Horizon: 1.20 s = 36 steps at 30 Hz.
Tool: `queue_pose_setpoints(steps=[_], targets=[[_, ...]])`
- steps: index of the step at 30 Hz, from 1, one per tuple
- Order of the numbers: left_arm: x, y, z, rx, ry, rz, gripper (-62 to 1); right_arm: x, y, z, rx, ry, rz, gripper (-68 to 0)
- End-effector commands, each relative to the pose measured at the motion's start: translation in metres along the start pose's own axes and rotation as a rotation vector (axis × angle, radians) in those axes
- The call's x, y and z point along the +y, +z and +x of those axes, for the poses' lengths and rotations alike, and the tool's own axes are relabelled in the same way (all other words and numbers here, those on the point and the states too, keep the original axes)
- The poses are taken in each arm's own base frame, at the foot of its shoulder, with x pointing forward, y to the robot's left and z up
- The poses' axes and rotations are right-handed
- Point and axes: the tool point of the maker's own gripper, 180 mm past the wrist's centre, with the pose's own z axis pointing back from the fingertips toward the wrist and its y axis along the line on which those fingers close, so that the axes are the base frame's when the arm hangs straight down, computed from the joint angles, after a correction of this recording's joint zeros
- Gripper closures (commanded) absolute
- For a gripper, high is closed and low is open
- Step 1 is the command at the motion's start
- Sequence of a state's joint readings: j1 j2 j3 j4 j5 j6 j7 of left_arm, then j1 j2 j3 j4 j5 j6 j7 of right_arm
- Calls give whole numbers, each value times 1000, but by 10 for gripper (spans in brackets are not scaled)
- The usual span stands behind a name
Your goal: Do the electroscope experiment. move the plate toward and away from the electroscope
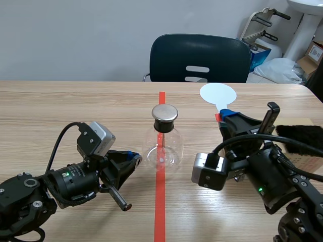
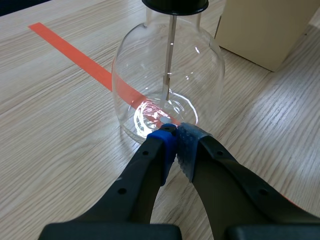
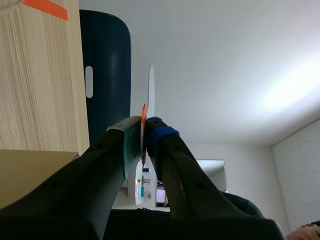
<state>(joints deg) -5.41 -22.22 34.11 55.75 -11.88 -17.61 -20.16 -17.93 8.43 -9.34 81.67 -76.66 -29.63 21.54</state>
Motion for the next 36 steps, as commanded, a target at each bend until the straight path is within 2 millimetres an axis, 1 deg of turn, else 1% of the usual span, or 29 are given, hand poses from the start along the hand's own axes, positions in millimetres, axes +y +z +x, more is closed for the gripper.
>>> queue_pose_setpoints(steps=[1, 6, 12, 16, 22, 28, 36], targets=[[-2, -4, 16, -52, -1, -6, -36, -17, -5, -7, 5, 22, -51, -7], [-2, -4, 16, -52, -1, -6, -36, -17, -5, -6, 1, 22, -51, -7], [-2, -4, 16, -52, -1, -6, -36, -16, -5, 3, -46, 23, -51, -7], [-2, -4, 16, -52, -1, -6, -36, -17, -4, 12, -95, 25, -54, -7], [-2, -4, 16, -52, -1, -6, -36, -24, -4, 25, -170, 23, -75, -7], [-2, -4, 16, -52, -1, -6, -36, -22, 1, 42, -261, 21, -65, -7], [-2, -4, 16, -52, -1, -6, -36, -19, 1, 57, -311, -1, -50, -7]])
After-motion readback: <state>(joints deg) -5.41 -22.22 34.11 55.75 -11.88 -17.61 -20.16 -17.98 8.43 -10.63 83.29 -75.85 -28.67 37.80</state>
